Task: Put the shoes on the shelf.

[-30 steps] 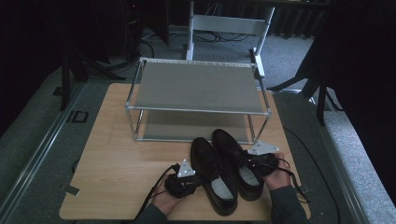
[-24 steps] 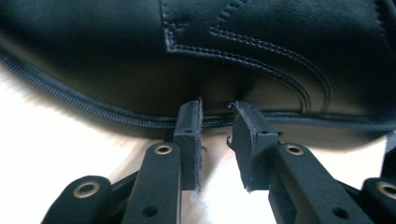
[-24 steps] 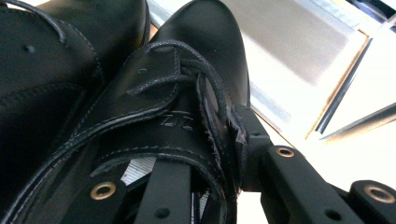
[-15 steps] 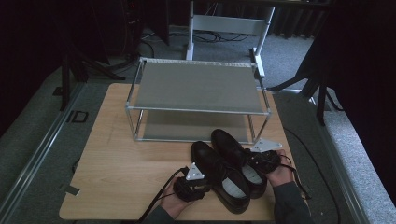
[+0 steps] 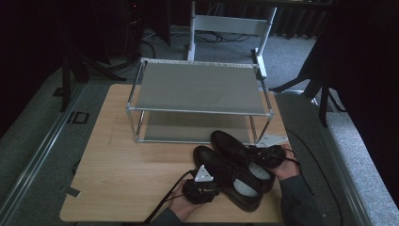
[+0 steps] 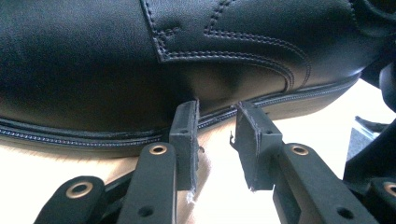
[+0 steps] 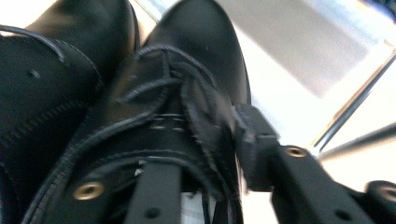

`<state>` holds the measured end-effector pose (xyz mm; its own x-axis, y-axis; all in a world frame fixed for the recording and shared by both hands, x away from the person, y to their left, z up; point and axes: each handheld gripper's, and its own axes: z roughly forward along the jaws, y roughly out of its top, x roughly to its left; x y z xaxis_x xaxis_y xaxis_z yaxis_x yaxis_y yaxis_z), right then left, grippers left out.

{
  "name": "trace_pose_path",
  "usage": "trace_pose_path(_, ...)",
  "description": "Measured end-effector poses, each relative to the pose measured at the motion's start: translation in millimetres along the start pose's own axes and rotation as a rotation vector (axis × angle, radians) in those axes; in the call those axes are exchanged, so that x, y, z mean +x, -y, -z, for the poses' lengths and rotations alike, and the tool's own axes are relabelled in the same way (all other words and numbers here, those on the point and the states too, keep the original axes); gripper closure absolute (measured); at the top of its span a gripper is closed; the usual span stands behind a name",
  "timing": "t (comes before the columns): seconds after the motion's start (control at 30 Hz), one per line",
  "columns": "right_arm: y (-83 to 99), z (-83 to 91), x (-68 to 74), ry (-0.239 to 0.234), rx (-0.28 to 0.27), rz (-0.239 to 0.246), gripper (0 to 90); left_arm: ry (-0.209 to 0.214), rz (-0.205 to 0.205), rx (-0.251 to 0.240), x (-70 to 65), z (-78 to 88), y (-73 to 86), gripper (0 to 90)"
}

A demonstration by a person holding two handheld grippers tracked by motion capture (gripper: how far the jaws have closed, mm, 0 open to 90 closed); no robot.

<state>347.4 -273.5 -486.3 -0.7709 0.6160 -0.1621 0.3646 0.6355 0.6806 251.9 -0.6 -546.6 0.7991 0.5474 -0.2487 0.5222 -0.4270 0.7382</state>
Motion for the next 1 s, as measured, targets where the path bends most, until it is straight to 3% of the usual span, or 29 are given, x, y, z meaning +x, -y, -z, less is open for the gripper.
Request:
trace_pose_path(0.17,4.7,11.4,1.1,-0.009,0.033,-0.043,55.4,0.021,-0.017,0.008,1.0,2.1,0.6,65.1)
trace_pose_path(0.27,10.7,25.0,2.1,0.012,0.022,-0.085,52.2,-0.001,-0.045,0.008,-1.0,5.8,1.9,60.8)
trace_pose_path(0.43,19.1,48.7,4.7,0.029,-0.007,-0.187,48.7,-0.025,-0.037,-0.009,4.4,15.7,3.8,59.1)
trace_pose_path(0.53,20.5,52.0,6.4,0.026,-0.009,-0.199,49.0,-0.028,-0.031,-0.016,5.9,17.4,4.4,59.0)
trace_pose_path(0.6,24.1,59.2,14.5,0.017,-0.005,-0.23,48.4,-0.04,-0.007,-0.033,12.1,22.7,6.4,59.0)
trace_pose_path(0.8,25.7,67.0,25.9,-0.011,-0.02,-0.287,51.9,-0.057,0.007,-0.046,17.2,30.8,8.5,58.6)
trace_pose_path(1.0,22.8,63.2,37.1,-0.038,-0.002,-0.289,50.0,-0.063,0.014,-0.052,19.8,35.1,9.9,58.2)
